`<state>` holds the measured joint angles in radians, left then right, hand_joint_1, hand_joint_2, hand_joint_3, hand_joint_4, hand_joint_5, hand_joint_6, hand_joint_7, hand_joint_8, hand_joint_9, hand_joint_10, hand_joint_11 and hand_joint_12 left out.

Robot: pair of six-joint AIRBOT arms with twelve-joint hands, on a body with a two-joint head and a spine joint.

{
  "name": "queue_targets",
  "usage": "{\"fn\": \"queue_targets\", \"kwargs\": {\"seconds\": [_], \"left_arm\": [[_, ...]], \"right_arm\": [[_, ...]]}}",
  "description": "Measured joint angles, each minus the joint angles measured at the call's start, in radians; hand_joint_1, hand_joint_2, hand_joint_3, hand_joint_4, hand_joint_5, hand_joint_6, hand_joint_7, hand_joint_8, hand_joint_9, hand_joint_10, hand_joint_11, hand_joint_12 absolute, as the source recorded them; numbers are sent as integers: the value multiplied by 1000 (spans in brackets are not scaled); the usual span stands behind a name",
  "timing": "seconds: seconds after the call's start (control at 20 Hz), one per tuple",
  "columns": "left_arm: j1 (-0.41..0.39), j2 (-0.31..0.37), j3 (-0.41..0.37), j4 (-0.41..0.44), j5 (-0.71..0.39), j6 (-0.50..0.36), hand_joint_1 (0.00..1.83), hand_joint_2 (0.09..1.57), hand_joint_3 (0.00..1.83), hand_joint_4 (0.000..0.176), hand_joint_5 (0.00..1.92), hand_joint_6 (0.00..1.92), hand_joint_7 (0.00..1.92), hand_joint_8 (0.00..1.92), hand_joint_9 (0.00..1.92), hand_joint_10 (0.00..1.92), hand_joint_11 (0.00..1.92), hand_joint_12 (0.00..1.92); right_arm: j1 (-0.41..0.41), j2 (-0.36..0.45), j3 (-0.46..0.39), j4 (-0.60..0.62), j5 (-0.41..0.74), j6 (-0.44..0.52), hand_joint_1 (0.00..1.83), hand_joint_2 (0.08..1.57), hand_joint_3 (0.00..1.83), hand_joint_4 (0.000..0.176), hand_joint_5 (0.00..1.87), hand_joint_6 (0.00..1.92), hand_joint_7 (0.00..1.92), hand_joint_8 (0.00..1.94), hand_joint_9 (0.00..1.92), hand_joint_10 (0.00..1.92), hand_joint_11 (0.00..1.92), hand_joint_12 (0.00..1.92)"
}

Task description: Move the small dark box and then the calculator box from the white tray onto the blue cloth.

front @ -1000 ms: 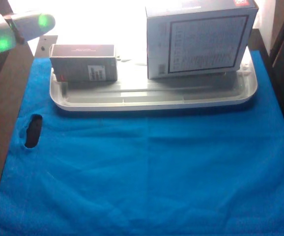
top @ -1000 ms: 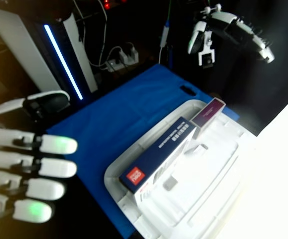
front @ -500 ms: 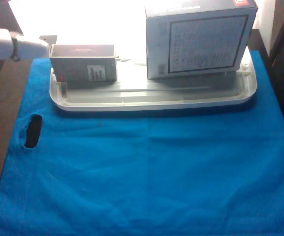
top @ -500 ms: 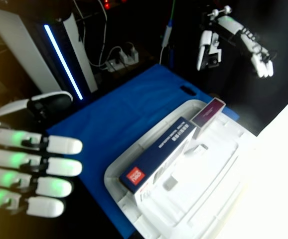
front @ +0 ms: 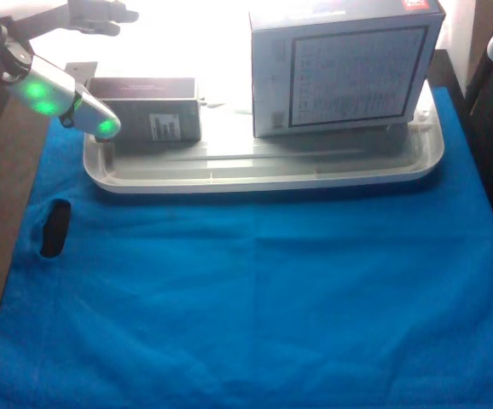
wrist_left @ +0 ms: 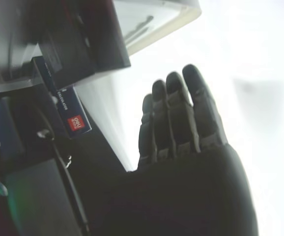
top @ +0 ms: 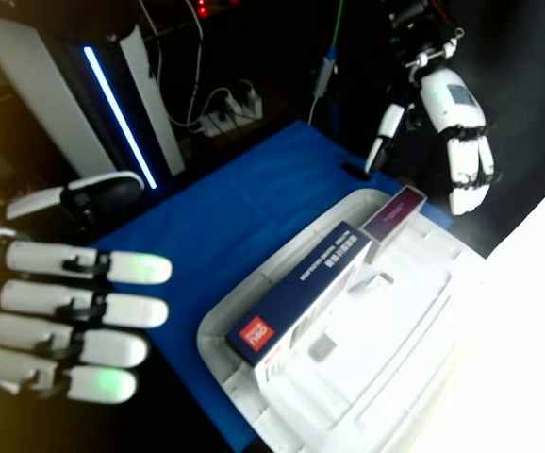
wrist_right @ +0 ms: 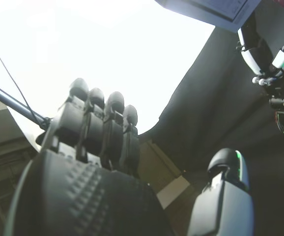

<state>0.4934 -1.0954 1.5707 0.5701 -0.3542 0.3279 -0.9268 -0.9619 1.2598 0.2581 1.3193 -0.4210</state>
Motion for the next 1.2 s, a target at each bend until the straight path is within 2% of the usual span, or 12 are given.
{"fn": "queue_targets", "kwargs": {"seconds": [0.05,0.15,0.2,0.3,0.35,0.4,0.5,0.6,0.8,1.0,1.15,1.2], "left_arm": [[-4,-4,3,6,8,0,934,744,7,52,293,6,419,4,407,3,186,306],[-6,-13,12,10,21,0,931,744,5,25,287,2,426,4,440,14,239,331],[-6,-17,19,16,23,0,927,758,0,24,284,0,427,1,461,8,188,441],[-6,-25,23,23,36,0,945,786,0,22,277,0,418,0,472,0,166,594],[-6,-32,25,29,37,0,944,799,5,21,273,0,394,0,434,0,156,601],[-6,-37,27,29,40,0,917,816,11,13,258,0,377,0,415,0,137,593],[-6,-48,27,29,37,0,846,823,10,0,223,0,354,0,376,0,105,569],[-6,-54,27,30,36,0,823,806,1,0,233,5,364,5,374,2,98,557],[-6,-68,37,44,38,0,844,792,0,0,274,1,434,0,418,1,80,652],[-2,-79,41,52,40,0,899,821,2,0,407,6,520,3,522,8,205,705],[2,-96,47,58,42,-1,1126,899,0,0,678,7,783,20,716,36,216,996],[2,-104,55,59,44,-1,1147,907,0,0,733,6,860,24,787,46,254,1000]], "right_arm": [[0,-2,0,0,-1,0,486,754,0,45,410,7,445,11,273,7,260,54],[0,-5,0,-7,1,0,458,792,6,29,372,0,417,0,238,0,241,41],[0,-6,0,-10,0,0,468,805,9,19,351,0,389,0,219,0,225,33],[0,-6,0,-11,-2,0,475,811,10,23,345,0,385,1,216,0,218,28],[0,-6,0,-8,0,0,482,819,11,15,344,0,380,0,215,0,206,21],[0,-6,0,-5,-1,0,471,825,12,9,345,1,385,3,224,4,210,22],[0,-6,0,-5,-1,0,478,816,4,15,356,5,397,6,228,5,226,28],[0,-6,0,-6,-1,0,495,815,3,0,366,7,400,6,227,3,227,26],[0,-6,0,-8,0,0,488,801,0,0,361,2,387,3,246,10,243,29],[0,-6,0,-7,1,0,470,814,2,0,361,1,395,4,237,3,245,27],[0,-6,0,-8,4,0,452,796,0,0,373,5,409,7,255,8,257,28],[0,-6,0,-9,8,0,446,789,0,3,380,7,415,9,262,11,256,27]]}}
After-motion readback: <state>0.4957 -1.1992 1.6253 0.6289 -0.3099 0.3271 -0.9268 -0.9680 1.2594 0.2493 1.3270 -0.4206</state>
